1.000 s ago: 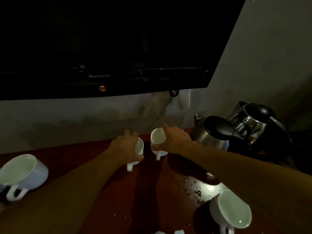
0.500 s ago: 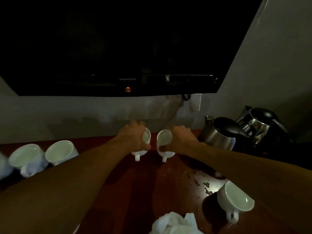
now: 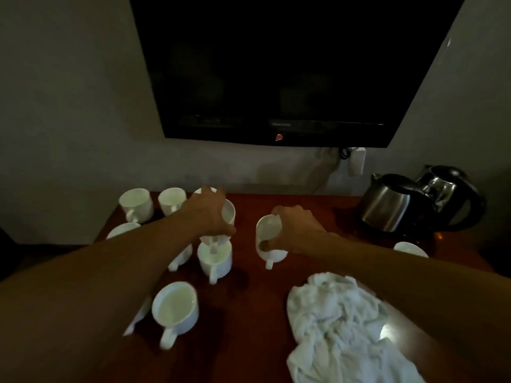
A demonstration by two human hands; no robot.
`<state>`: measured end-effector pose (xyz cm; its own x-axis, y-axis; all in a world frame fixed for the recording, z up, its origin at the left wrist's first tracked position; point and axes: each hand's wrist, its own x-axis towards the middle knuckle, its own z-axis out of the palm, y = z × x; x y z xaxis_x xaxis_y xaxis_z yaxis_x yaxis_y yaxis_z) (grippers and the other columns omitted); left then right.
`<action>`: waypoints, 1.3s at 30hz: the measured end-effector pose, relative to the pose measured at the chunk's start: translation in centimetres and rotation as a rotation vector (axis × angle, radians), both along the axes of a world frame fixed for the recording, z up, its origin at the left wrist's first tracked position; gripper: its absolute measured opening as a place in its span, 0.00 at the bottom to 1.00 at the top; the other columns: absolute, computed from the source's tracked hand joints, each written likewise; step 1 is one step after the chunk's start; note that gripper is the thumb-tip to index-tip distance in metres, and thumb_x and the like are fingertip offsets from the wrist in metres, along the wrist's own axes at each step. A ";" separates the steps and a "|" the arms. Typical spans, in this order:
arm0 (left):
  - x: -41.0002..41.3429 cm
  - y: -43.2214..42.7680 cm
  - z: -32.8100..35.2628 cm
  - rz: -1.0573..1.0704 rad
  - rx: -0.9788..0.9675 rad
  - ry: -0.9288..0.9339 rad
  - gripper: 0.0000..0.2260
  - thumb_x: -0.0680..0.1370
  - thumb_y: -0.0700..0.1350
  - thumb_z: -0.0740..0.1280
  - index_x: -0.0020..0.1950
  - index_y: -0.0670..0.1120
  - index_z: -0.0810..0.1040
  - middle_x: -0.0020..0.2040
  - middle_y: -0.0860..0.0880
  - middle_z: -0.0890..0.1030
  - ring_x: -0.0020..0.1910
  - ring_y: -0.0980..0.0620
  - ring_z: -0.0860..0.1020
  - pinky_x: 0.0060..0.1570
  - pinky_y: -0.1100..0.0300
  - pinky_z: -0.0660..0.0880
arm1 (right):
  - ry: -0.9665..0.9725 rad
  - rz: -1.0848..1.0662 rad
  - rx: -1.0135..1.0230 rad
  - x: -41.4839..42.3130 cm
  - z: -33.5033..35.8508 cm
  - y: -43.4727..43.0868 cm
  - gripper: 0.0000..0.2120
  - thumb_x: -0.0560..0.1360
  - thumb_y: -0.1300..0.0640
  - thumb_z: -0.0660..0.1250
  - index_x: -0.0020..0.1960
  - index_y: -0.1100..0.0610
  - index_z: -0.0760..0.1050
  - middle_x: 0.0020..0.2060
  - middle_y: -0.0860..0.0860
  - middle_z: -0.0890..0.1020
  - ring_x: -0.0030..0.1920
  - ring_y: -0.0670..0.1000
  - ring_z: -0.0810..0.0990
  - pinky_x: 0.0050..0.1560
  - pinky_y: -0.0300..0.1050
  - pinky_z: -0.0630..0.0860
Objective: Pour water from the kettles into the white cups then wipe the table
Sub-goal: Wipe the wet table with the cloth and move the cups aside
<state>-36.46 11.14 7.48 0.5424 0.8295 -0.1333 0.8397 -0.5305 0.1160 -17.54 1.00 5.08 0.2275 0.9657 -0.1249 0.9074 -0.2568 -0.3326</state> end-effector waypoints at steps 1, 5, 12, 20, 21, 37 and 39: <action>-1.8 -0.8 0.1 0.013 0.009 0.006 0.37 0.67 0.62 0.75 0.67 0.46 0.66 0.64 0.43 0.71 0.58 0.44 0.74 0.46 0.54 0.71 | 0.007 0.015 -0.003 -1.7 0.2 -0.7 0.33 0.60 0.36 0.79 0.58 0.51 0.76 0.48 0.47 0.82 0.47 0.49 0.81 0.47 0.50 0.84; -8.7 -3.5 0.4 0.072 0.000 0.024 0.35 0.68 0.62 0.75 0.66 0.46 0.67 0.60 0.44 0.72 0.55 0.46 0.75 0.45 0.56 0.71 | 0.032 0.073 -0.015 -8.0 0.8 -3.0 0.31 0.61 0.37 0.79 0.57 0.51 0.76 0.48 0.46 0.82 0.46 0.47 0.81 0.47 0.49 0.84; -19.4 -7.1 -0.7 0.174 -0.034 0.008 0.34 0.63 0.64 0.75 0.61 0.49 0.69 0.54 0.48 0.74 0.49 0.50 0.75 0.43 0.56 0.75 | 0.051 0.189 0.035 -16.9 0.9 -5.8 0.33 0.64 0.36 0.78 0.61 0.52 0.74 0.51 0.47 0.81 0.47 0.46 0.80 0.44 0.43 0.81; -28.2 -8.8 -4.0 0.304 -0.116 -0.041 0.36 0.66 0.61 0.77 0.66 0.47 0.69 0.60 0.47 0.75 0.55 0.49 0.76 0.53 0.53 0.78 | 0.096 0.250 -0.001 -24.6 -0.8 -5.8 0.29 0.64 0.37 0.79 0.56 0.52 0.74 0.47 0.47 0.80 0.45 0.46 0.80 0.38 0.41 0.77; -28.9 -8.8 -4.6 0.315 -0.117 -0.033 0.38 0.66 0.62 0.77 0.69 0.47 0.68 0.63 0.46 0.75 0.57 0.48 0.76 0.55 0.52 0.78 | 0.096 0.260 -0.002 -25.4 -1.1 -5.6 0.29 0.63 0.37 0.79 0.55 0.51 0.74 0.46 0.47 0.80 0.45 0.45 0.80 0.37 0.39 0.74; -31.0 -5.8 -11.5 0.294 -0.220 0.007 0.40 0.63 0.64 0.74 0.68 0.47 0.68 0.58 0.47 0.74 0.56 0.47 0.76 0.53 0.55 0.76 | 0.068 0.296 -0.069 -30.8 -7.8 -3.9 0.37 0.65 0.34 0.76 0.66 0.51 0.71 0.57 0.47 0.79 0.53 0.47 0.78 0.53 0.46 0.80; -31.0 -5.5 -12.3 0.282 -0.214 0.004 0.39 0.65 0.64 0.74 0.69 0.48 0.66 0.59 0.47 0.73 0.56 0.47 0.76 0.51 0.56 0.75 | 0.071 0.281 -0.093 -31.0 -7.9 -3.5 0.37 0.65 0.35 0.77 0.67 0.51 0.70 0.58 0.47 0.78 0.55 0.48 0.78 0.54 0.45 0.80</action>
<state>-67.45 5.65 -4.81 0.2948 0.8997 -0.3221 0.9505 -0.2415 0.1954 -48.57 -2.47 -2.86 -0.0597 0.9732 -0.2220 0.9225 -0.0312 -0.3847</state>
